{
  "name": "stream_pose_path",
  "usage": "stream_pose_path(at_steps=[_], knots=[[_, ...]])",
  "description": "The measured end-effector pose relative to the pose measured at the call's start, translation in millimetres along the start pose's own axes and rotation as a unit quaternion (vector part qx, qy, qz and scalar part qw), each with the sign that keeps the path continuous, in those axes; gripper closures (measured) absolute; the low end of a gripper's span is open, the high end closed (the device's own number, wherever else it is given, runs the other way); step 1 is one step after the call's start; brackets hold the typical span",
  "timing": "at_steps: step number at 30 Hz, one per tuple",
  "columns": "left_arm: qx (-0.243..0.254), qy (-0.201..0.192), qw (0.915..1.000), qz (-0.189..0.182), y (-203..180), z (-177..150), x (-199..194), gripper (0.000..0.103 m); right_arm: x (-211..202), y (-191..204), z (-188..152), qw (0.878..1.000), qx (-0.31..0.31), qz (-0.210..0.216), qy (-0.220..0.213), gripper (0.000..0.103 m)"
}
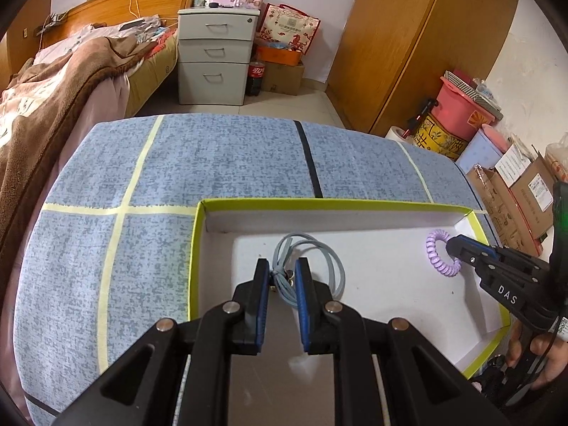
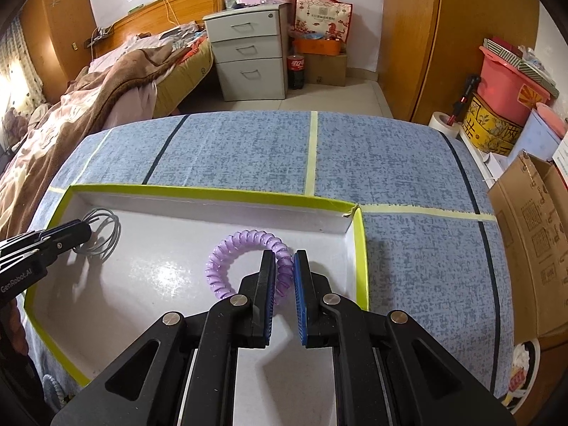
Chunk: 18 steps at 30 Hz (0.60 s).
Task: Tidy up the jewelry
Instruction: 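Carry both items into the green box lid and open both tools to release, then grasp light blue coil with left tool while right tool approaches black watch band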
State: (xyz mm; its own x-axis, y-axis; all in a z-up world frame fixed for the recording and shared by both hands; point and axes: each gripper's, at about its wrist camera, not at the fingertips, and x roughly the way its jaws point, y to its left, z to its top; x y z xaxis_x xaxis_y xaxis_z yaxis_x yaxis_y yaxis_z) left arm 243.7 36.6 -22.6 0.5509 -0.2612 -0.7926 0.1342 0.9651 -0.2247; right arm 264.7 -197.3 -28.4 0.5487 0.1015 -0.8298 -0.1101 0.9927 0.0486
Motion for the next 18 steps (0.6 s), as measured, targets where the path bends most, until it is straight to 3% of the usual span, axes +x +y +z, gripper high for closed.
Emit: stream_pose_path(at_steps=[3, 8, 18], knots=[[-0.003, -0.001, 1.0000, 0.003, 2.8, -0.3, -1.5, 0.085, -0.3, 1.0, 0.9, 1.000, -0.001, -0.002, 0.000, 0.092], [-0.005, -0.006, 1.0000, 0.006, 2.6, -0.8, -9.1, 0.070, -6.4, 2.7, 2.2, 1.000, -0.008, -0.001, -0.010, 0.092], [-0.003, -0.036, 0.9994, -0.002, -4.3, -7.7, -49.9, 0.065, -42.1, 2.0, -3.8, 0.999, -0.007, -0.001, -0.039, 0.091]])
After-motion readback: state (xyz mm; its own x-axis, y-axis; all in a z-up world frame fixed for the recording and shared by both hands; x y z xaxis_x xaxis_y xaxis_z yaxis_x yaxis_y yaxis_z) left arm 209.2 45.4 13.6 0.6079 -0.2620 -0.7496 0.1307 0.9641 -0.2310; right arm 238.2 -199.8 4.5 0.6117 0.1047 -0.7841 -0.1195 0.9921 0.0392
